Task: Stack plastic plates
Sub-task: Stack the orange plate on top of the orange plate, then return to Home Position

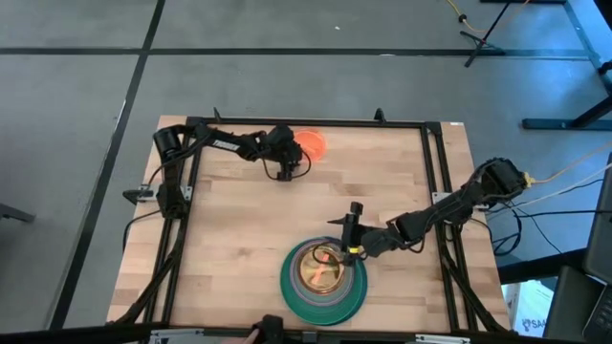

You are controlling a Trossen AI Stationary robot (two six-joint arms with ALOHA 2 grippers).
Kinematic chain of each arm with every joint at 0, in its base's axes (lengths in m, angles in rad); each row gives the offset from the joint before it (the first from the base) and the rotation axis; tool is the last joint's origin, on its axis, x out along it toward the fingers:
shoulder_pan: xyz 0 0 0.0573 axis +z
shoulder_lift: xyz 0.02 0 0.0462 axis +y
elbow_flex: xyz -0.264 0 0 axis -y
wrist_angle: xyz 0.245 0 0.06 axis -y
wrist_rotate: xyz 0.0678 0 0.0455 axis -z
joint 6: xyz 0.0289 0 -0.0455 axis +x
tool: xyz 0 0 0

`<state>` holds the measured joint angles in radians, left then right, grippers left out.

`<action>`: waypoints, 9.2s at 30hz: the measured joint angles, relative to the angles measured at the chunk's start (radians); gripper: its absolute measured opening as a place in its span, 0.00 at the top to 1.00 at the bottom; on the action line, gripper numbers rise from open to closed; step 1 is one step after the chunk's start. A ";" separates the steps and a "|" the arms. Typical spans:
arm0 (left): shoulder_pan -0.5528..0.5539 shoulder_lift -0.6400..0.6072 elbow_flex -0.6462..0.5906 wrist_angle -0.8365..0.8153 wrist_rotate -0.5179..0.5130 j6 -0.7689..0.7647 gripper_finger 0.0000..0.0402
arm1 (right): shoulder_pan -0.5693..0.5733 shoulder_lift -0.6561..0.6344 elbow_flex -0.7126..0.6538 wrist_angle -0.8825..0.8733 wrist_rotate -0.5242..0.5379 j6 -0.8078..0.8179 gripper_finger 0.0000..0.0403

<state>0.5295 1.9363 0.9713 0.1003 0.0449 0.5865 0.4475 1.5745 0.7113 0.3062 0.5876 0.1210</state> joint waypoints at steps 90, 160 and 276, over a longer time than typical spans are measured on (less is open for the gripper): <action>-1.045 -0.506 -0.002 -0.481 -0.362 -0.316 0.79 | 0.228 0.007 0.400 -0.533 -0.077 0.002 1.00; -0.692 -1.175 -0.712 0.242 -0.290 -0.406 0.79 | -0.004 -0.065 0.033 -0.166 -0.220 0.057 0.63; -0.605 -1.934 -0.963 -0.047 -0.253 -0.525 0.99 | -0.121 -1.545 -0.703 -0.262 -0.417 -0.022 1.00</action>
<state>-0.0757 0.0021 0.0078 0.0536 -0.2081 0.0616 0.3267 0.0299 0.0082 0.0438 0.1703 0.0992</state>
